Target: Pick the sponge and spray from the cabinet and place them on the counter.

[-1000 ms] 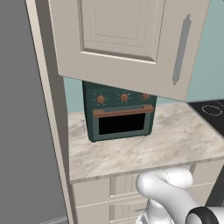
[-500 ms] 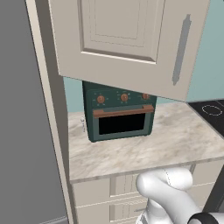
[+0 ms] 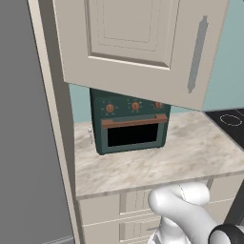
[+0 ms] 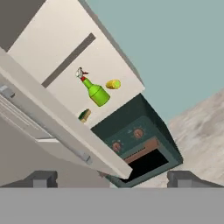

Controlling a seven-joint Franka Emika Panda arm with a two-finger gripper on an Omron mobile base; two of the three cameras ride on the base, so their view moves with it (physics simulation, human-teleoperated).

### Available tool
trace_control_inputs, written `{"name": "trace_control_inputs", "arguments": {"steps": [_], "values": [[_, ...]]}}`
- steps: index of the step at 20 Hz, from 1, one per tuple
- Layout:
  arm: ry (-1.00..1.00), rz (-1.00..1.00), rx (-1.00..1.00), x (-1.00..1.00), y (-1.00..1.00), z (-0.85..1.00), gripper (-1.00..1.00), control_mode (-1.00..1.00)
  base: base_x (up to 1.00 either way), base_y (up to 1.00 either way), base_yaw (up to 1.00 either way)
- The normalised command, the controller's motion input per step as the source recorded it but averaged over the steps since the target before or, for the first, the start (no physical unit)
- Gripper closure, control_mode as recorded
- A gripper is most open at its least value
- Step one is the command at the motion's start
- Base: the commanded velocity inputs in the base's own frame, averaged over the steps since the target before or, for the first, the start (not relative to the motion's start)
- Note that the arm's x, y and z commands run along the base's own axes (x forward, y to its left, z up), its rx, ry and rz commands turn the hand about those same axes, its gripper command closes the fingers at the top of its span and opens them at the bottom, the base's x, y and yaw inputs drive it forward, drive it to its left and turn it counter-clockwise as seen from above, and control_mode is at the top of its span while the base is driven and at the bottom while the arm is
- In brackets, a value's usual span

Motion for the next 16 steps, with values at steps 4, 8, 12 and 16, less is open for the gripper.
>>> {"name": "trace_control_inputs", "arguments": {"steps": [4, 8, 12, 16], "values": [[0.08, 0.08, 0.15, 0.20, -0.21, 0.00, -1.00, -1.00, 0.00, 0.00, 0.00], [0.08, 0.06, 0.20, 0.16, -0.27, 0.00, -1.00, -1.00, 0.00, 0.00, 0.00], [0.03, 0.06, 0.19, 0.15, -0.10, -0.09, -1.00, -1.00, 0.00, 0.00, 0.00], [0.00, 0.07, 0.17, 0.03, -0.05, -0.37, -1.00, -1.00, 0.00, 0.00, 0.00]]}}
